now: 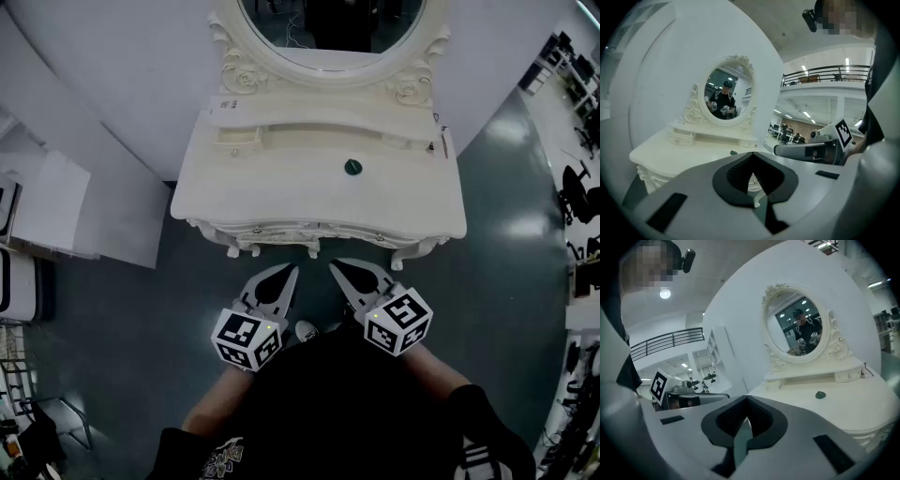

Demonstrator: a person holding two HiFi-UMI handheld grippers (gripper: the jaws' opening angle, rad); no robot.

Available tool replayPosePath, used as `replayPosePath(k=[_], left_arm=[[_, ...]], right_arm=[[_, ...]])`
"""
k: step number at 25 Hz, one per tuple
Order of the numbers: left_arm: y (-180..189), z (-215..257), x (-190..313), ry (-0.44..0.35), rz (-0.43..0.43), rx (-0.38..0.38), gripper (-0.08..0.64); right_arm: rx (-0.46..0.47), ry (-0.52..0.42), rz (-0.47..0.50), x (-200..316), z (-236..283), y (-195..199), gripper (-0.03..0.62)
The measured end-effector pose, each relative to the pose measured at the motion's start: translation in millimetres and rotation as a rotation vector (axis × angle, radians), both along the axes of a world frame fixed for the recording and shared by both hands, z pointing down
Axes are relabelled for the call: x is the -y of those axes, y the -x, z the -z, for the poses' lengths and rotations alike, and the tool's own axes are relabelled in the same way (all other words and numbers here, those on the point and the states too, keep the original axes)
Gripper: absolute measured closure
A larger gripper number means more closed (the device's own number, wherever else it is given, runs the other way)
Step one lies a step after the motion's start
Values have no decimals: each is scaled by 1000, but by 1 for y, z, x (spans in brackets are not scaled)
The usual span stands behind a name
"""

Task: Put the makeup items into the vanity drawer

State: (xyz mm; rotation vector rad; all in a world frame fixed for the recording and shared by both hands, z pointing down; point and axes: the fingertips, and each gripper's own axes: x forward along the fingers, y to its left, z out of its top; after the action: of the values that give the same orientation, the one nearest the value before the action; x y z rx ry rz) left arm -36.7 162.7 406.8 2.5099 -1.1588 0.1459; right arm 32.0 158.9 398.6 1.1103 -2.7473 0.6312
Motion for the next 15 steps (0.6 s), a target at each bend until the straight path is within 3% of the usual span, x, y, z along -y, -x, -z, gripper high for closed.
replayPosePath(k=[15], left_arm=[[-4, -1, -3, 4, -8, -4, 560]], right_arm=[[24, -19, 6, -2, 5, 0, 563]])
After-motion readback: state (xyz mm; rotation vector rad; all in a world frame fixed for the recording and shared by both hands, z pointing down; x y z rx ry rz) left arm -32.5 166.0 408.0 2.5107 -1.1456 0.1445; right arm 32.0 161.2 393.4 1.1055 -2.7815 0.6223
